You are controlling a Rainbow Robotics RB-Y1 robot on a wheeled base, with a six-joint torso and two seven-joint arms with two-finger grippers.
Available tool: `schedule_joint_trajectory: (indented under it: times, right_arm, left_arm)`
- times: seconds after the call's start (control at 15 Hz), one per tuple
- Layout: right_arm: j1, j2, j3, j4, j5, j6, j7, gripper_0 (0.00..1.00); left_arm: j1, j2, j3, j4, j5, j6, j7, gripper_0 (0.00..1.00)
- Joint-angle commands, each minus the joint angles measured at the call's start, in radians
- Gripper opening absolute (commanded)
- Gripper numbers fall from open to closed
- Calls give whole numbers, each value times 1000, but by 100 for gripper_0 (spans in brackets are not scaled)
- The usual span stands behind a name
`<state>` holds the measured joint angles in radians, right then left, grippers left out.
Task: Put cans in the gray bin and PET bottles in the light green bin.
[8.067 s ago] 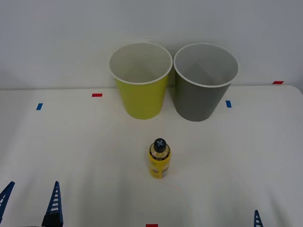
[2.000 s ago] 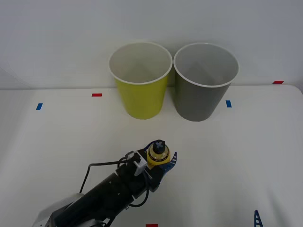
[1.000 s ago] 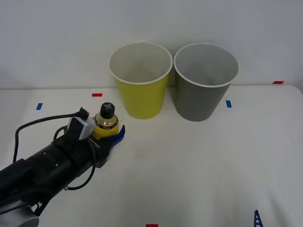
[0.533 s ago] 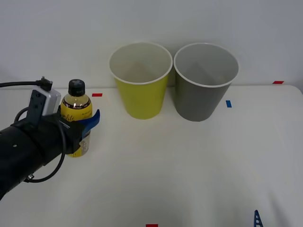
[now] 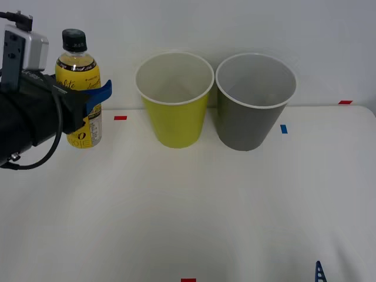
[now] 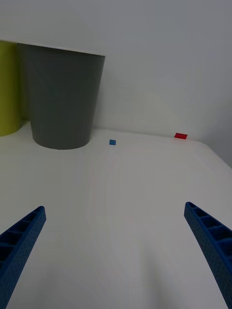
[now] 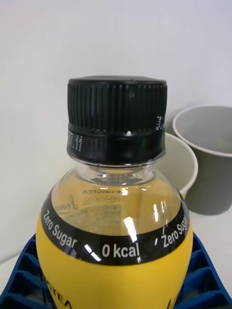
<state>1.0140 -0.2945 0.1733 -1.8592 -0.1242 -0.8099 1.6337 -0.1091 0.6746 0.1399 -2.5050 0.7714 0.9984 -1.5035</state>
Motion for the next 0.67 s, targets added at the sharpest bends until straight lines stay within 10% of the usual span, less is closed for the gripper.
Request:
schedule_joint_trajectory:
  times: [0.07,0.67]
  right_arm:
    - [0,0,0,0,0,0,0,100]
    - [0,0,0,0,0,0,0,100]
  left_arm:
    - [-219,-1,-23,144,72,77,-14,0]
    - [-638,-49,-238,468,17,86,55,0]
